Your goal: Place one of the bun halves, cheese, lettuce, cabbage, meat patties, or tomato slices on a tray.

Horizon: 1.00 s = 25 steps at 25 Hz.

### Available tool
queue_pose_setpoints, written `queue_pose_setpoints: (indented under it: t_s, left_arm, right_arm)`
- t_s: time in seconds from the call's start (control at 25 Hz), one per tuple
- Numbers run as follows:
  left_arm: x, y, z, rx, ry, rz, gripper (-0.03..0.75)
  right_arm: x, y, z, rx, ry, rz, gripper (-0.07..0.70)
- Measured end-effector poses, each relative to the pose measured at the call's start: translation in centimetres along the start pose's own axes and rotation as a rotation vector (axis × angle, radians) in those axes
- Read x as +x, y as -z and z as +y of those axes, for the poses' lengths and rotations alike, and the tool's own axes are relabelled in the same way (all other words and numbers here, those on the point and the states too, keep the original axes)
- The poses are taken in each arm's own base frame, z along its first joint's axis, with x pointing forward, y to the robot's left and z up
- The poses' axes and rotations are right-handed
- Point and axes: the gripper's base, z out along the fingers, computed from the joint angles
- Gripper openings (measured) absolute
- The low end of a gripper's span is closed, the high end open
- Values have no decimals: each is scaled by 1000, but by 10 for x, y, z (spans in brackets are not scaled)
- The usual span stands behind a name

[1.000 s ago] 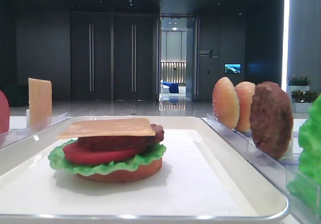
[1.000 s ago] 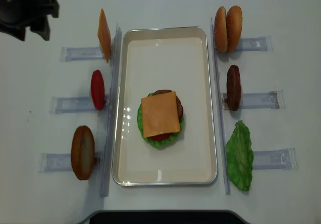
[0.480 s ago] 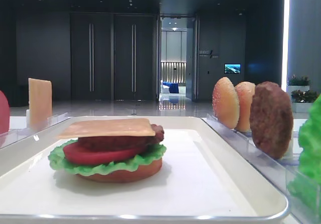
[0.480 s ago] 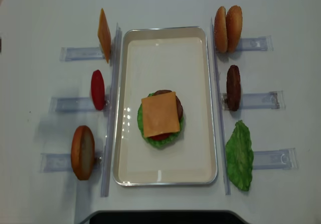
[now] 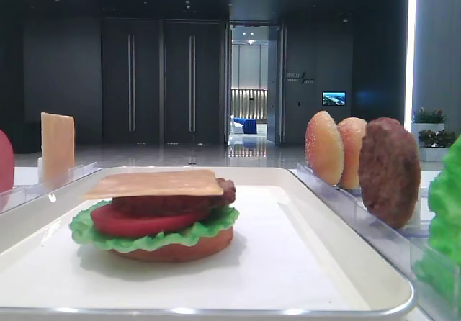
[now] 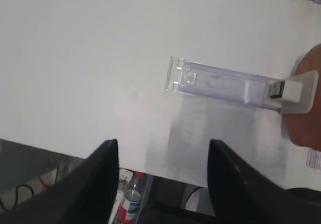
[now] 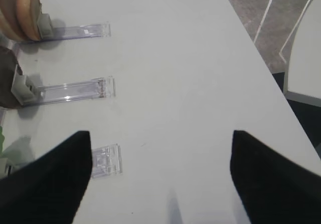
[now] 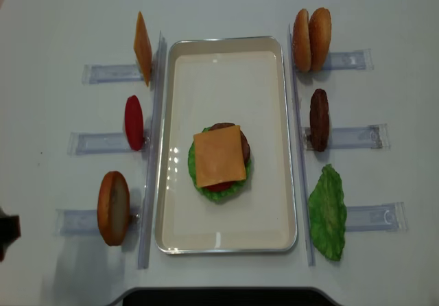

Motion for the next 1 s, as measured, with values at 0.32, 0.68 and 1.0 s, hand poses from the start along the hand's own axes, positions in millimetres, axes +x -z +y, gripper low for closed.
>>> queue_pose_setpoints:
  t_s: [0.32,0.68,1.0]
  left_arm:
    - [39,22,-3,79,-72,-271,429]
    - [67,41,0,103,-88,-510,429]
    - [71,43,1,174,-155,-543,429]
  right_arm:
    - [0,0,0,0,0,0,538]
    - [0,0,0,0,0,0,538]
    - [0,0,0,0,0,0,538]
